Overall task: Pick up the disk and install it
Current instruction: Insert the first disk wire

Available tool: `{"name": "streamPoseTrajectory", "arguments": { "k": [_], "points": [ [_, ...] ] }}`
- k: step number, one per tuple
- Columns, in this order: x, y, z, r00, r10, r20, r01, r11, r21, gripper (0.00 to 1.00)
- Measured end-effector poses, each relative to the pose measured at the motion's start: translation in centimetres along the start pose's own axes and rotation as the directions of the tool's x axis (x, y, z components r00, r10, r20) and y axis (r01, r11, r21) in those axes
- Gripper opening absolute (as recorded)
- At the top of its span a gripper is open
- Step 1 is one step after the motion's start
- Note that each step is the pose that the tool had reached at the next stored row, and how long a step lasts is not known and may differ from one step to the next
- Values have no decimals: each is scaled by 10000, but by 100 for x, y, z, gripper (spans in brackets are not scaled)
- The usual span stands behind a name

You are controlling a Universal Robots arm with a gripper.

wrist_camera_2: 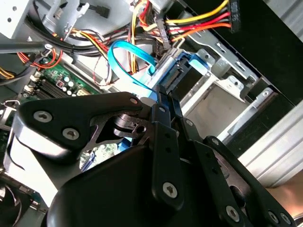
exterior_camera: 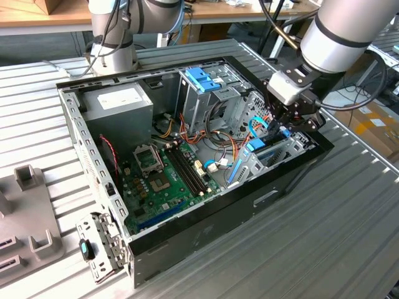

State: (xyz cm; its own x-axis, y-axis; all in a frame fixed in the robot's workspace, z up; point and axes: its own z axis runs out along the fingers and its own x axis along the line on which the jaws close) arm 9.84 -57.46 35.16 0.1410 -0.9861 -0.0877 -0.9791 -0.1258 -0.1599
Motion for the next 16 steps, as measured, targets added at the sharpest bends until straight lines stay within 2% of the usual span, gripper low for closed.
{"name": "streamPoseTrajectory", "arguments": {
  "k": [16],
  "points": [
    [3,17,35,10000,-1,-2,1,10000,0,16]
  ]
}}
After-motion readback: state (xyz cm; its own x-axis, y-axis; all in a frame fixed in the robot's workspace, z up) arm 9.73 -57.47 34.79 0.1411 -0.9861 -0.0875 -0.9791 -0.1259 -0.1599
